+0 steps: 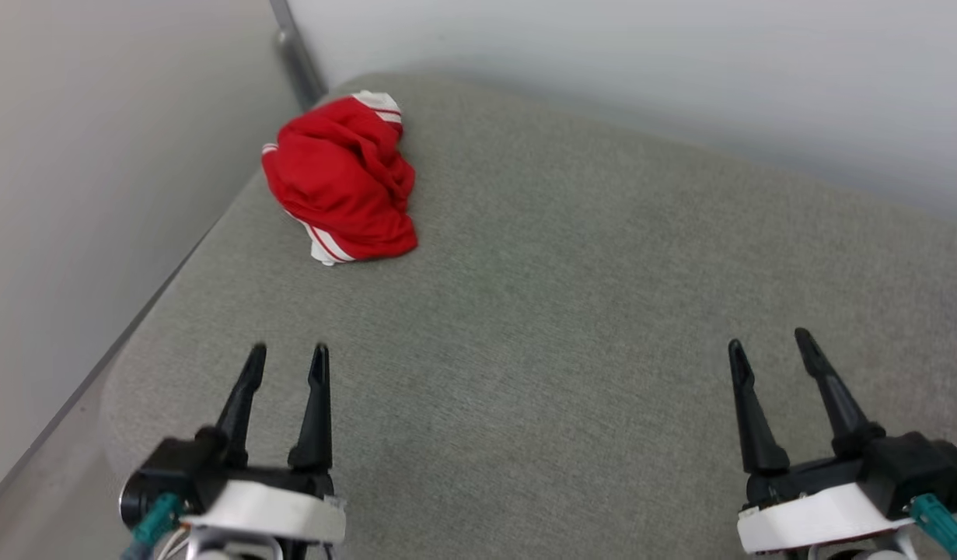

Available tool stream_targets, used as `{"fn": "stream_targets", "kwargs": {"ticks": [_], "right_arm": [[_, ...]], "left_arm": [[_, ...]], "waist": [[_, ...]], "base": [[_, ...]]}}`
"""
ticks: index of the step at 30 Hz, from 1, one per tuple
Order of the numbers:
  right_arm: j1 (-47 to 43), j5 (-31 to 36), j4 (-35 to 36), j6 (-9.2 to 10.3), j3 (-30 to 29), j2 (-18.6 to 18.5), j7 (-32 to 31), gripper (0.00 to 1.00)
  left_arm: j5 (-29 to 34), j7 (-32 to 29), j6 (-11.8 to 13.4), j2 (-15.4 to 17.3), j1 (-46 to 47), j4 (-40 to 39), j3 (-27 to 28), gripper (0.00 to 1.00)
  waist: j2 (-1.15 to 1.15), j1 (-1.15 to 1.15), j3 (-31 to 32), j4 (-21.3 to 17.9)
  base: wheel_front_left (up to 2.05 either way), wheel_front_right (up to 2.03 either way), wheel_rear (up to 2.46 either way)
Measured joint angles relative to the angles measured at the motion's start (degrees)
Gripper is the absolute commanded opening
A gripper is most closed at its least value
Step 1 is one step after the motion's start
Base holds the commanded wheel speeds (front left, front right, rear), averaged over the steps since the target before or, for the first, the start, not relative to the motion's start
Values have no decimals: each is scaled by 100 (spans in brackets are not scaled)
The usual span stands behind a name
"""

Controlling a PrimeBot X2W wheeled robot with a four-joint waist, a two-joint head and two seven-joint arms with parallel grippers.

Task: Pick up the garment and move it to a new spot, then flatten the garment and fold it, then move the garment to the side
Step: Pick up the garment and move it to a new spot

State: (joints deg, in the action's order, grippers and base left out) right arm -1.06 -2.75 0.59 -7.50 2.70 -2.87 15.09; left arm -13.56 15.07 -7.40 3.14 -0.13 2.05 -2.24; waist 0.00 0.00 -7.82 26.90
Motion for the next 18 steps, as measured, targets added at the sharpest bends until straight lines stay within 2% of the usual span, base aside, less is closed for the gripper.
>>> {"fn": "stream_targets", "kwargs": {"ticks": [4, 7, 9, 12, 18], "right_arm": [[167, 114, 203, 0, -101, 0, -1, 100], [333, 164, 456, 0, -124, -18, -107, 100], [409, 96, 628, -1, -151, -21, -207, 100], [478, -140, 871, 0, -309, -15, -369, 100], [589, -1, 1188, 0, -330, -34, -515, 100]], "left_arm": [[-419, 0, -1, 256, 629, 197, 66, 100], [-781, 0, -1, 708, 1187, 537, 65, 100], [-1105, -94, -1, 1123, 1581, 901, 7, 100], [-1671, -578, -1, 1824, 2288, 1325, -93, 100], [-2777, -2050, -10, 3082, 3371, 1983, -405, 100]], "waist": [[0, 0, -406, -137], [0, 0, -746, -272], [0, 0, -976, -377], [0, -1, -1308, -543], [0, -1, -1881, -903]], "base": [[0, 0, 0], [0, 0, 0], [0, 0, 0], [0, 0, 0], [0, 0, 0]]}}
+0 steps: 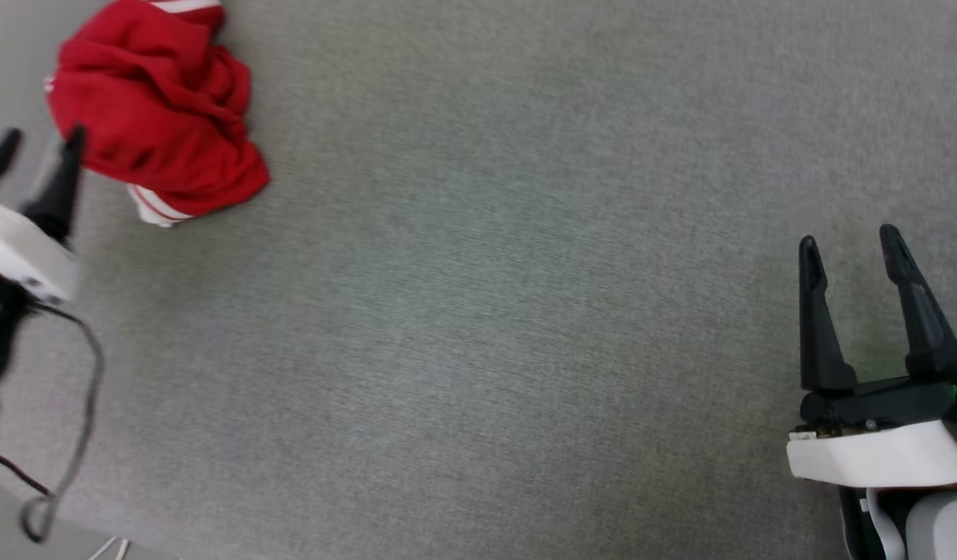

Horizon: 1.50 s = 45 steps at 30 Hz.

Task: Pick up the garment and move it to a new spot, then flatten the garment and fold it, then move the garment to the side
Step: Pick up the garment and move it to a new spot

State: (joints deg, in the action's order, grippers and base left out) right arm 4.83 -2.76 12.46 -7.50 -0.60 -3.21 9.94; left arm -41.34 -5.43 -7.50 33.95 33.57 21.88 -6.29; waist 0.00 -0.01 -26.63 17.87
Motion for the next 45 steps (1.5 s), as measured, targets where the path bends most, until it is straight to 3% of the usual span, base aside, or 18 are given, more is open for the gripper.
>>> {"fn": "stream_targets", "kwargs": {"ticks": [2, 5, 10, 15, 16, 17, 18, 19, 22, 27, 30, 39, 45], "right_arm": [[13, 1, 71, 0, -14, -5, -51, 100], [118, 8, 185, 0, 13, -4, -91, 100], [187, 29, 281, 0, -12, -3, -114, 100], [226, 153, 254, 0, 110, -1, -81, 100], [228, 180, 244, 0, 122, 0, -60, 100], [235, 182, 235, 0, 122, 1, -42, 100], [255, 182, 225, 0, 116, 2, -33, 100], [286, 182, 212, 0, 116, 3, -15, 100], [313, 182, 102, 0, 141, 9, 49, 100], [336, 113, -212, 0, 174, 15, 186, 100], [336, 62, -425, 0, 178, 20, 250, 100], [265, -433, -971, 0, 137, 23, 423, 100], [81, -711, -1246, 0, 147, 22, 481, 100]], "left_arm": [[-348, -542, 1, 353, 361, 264, -68, 100], [-989, -1405, 1, 615, 815, 581, -130, 100], [-1833, -2544, 1, 843, 1362, 799, -247, 100], [-2068, -3103, 1, 909, 1700, 1069, -447, 98], [-2087, -3208, 1, 905, 1727, 1131, -521, 60], [-2093, -3285, 1, 902, 1738, 1204, -591, 46], [-2093, -3330, 1, 896, 1746, 1255, -657, 8], [-2095, -3353, 1, 896, 1760, 1305, -708, 0], [-2158, -3348, 2, 911, 1784, 1370, -808, 0], [-2072, -2776, 2, 1059, 1699, 1350, -983, 0], [-1813, -2206, 2, 1304, 1686, 1127, -1137, 0], [-1128, -1182, 2, 1522, 1817, 152, -2009, 0], [-721, -988, 0, 1239, 2000, -675, -2700, 0]], "waist": [[0, 0, -178, -105], [0, 0, -409, -262], [0, 0, -737, -472], [0, 0, -1008, -619], [0, 0, -1052, -647], [0, 0, -1090, -675], [0, 0, -1122, -701], [0, 0, -1145, -725], [0, 0, -1133, -787], [0, 1, -897, -858], [0, 1, -644, -897], [0, 1, 392, -969], [0, 3, 1089, -1068]], "base": [[0, 0, 0], [0, 0, 0], [0, 0, 0], [0, 0, 0], [0, 0, 0], [0, 0, 0], [0, 0, 0], [0, 0, 0], [0, 0, 0], [0, 0, 0], [0, 0, 0], [0, 0, 0], [0, 0, 0]]}}
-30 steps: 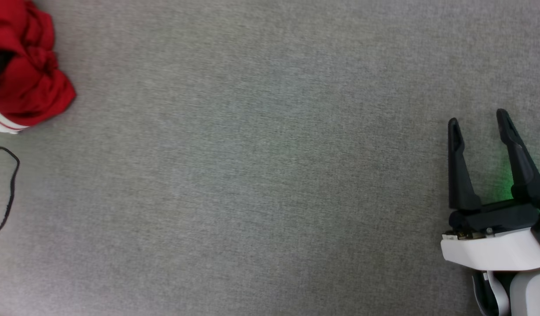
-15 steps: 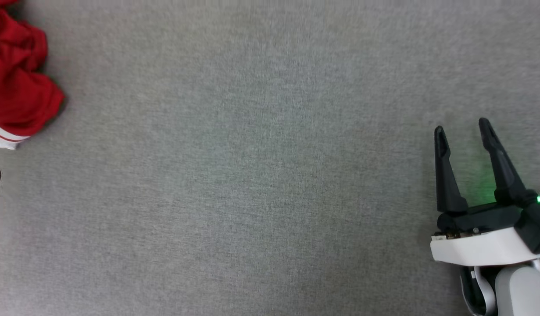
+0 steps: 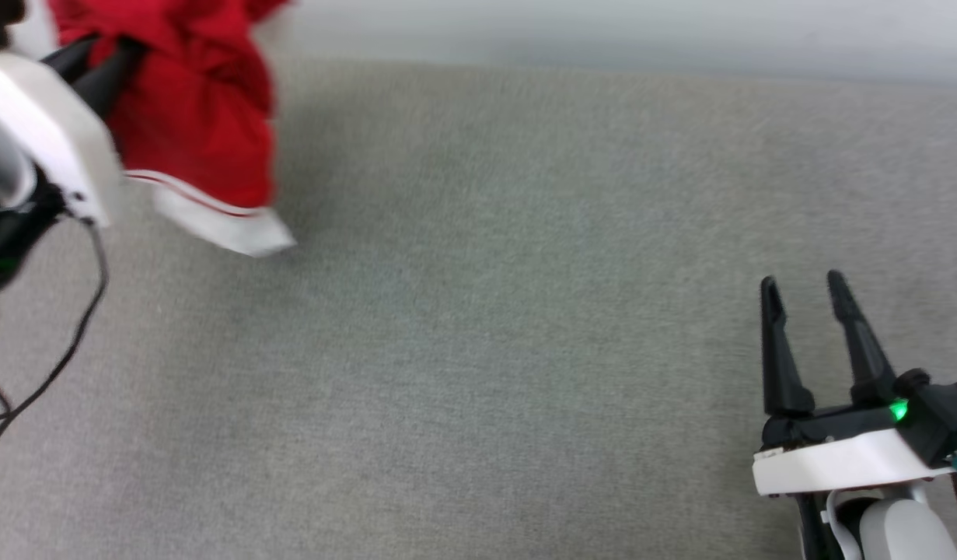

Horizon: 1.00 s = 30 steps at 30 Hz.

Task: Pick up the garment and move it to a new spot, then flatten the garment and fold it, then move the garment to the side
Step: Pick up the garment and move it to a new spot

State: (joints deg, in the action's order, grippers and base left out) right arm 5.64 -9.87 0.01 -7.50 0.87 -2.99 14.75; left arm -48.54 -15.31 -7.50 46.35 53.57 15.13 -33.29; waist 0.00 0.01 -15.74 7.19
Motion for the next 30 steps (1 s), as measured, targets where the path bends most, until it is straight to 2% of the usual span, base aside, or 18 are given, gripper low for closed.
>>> {"fn": "stream_targets", "kwargs": {"ticks": [8, 14, 19, 22, 26, 27, 28, 29, 30], "right_arm": [[-100, -210, -63, 0, -46, 3, 33, 100], [-99, -375, 0, 0, -108, 4, 34, 100], [-102, -444, 21, 0, -166, 5, 35, 100], [-104, -483, 21, 0, -176, 5, 34, 100], [-105, -466, 8, 0, -192, 5, 34, 100], [-104, -458, 3, 0, -193, 5, 35, 100], [-103, -454, 1, 0, -190, 4, 35, 100], [-103, -427, 1, 0, -185, 5, 35, 100], [-102, -417, 3, 0, -181, 5, 35, 100]], "left_arm": [[356, 45, 0, -342, 69, -909, -711, 0], [725, 314, 0, -634, 118, -1160, -1368, 0], [716, 703, 1, -1167, -15, -1093, -2203, 0], [633, 968, 0, -1655, -320, -859, -2809, 0], [454, 1281, 1, -2363, -669, -325, -3307, 0], [426, 1352, 1, -2525, -772, -164, -3432, 32], [431, 1426, 1, -2658, -853, -41, -3564, 73], [408, 1474, 0, -2783, -925, 121, -3652, 100], [348, 1499, 1, -2891, -992, 236, -3730, 100]], "waist": [[0, 0, 425, -493], [0, 0, 500, -975], [0, 0, 484, -1329], [0, 0, 469, -1491], [0, 0, 478, -1594], [0, -1, 489, -1599], [0, -1, 499, -1597], [0, -1, 507, -1589], [0, -1, 516, -1575]], "base": [[0, 0, 0], [0, 0, 0], [0, 0, 0], [0, 0, 0], [0, 0, 0], [0, 0, 0], [0, 0, 0], [0, 0, 0], [0, 0, 0]]}}
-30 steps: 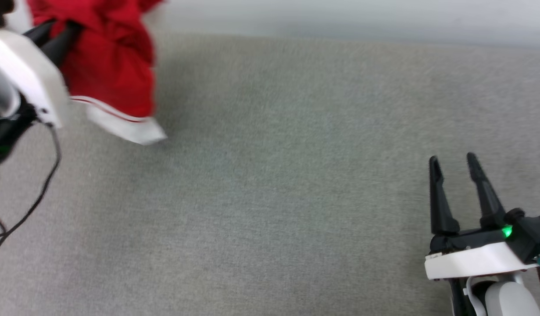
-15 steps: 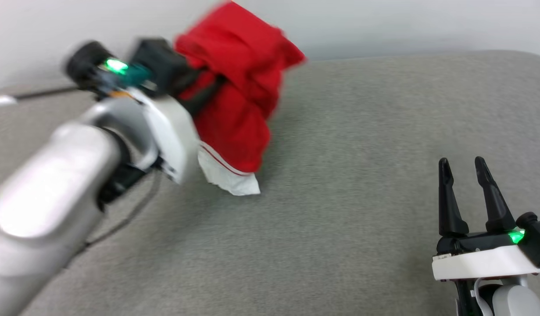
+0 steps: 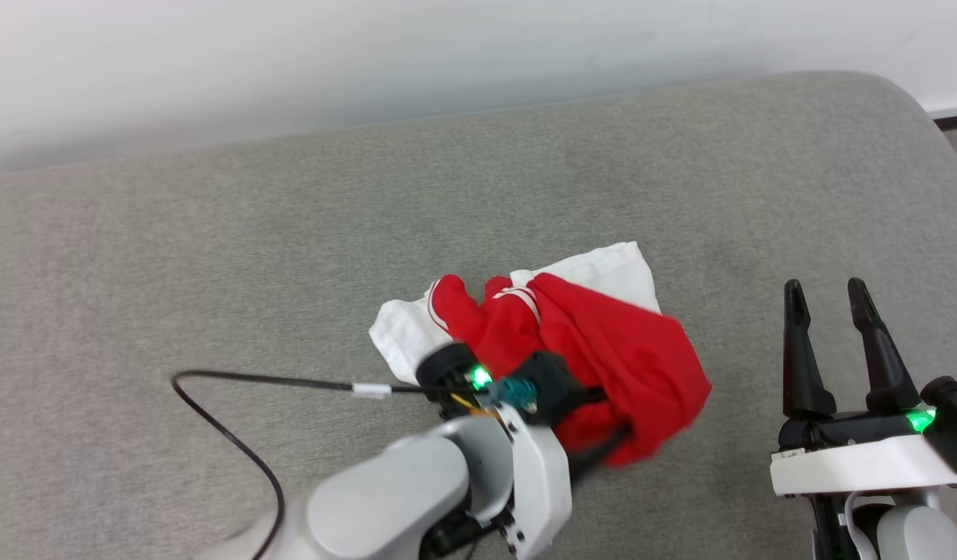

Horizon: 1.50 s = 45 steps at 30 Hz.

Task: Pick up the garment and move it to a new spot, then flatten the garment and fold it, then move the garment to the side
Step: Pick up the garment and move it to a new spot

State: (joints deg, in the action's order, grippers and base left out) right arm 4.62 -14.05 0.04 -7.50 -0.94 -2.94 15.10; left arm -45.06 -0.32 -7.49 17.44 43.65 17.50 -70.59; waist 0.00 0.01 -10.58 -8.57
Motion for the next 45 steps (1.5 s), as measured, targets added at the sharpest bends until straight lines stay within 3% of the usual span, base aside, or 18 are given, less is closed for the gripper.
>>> {"fn": "stream_targets", "kwargs": {"ticks": [5, 11, 15, 19, 23, 26, 31, 37, 45], "right_arm": [[-7, 149, 7, 0, 15, 0, -1, 100], [-44, 288, -2, 0, -125, 3, 0, 100], [-99, 341, -5, 0, -224, 2, 0, 100], [-175, 405, -4, 0, -256, 0, 0, 100], [-231, 510, 0, 0, -312, 2, 0, 100], [-237, 531, 33, 0, -363, 2, 0, 100], [-352, 501, 111, 0, -388, 3, 0, 100], [-496, 428, 177, 0, -320, 4, -1, 100], [-517, 394, 204, 0, -292, 3, 0, 100]], "left_arm": [[-110, 428, 0, -229, -155, 411, -122, 100], [-216, 1011, 55, -114, -102, 502, 174, 100], [-331, 1281, 342, 210, -100, 336, 615, 100], [-622, 1457, 878, 591, -282, 105, 1345, 100], [-717, 1522, 1262, 987, -695, -270, 2022, 100], [-646, 1532, 1433, 1174, -1183, -646, 2560, 100], [-490, 1539, 1466, 1210, -2318, -939, 3223, 100], [156, 1539, 1451, 712, -3387, -1366, 4056, 100], [1143, 1539, 1046, 32, -3994, -1573, 4880, 100]], "waist": [[0, 0, 73, 166], [0, 0, 248, 499], [0, -1, 418, 752], [0, -1, 568, 1013], [0, 0, 677, 1252], [0, 0, 740, 1381], [0, -1, 815, 1515], [0, 0, 862, 1546], [0, 0, 892, 1499]], "base": [[0, 0, 0], [0, 0, 0], [0, 0, 0], [0, 0, 0], [0, 0, 0], [0, 0, 0], [0, 0, 0], [0, 0, 0], [0, 0, 0]]}}
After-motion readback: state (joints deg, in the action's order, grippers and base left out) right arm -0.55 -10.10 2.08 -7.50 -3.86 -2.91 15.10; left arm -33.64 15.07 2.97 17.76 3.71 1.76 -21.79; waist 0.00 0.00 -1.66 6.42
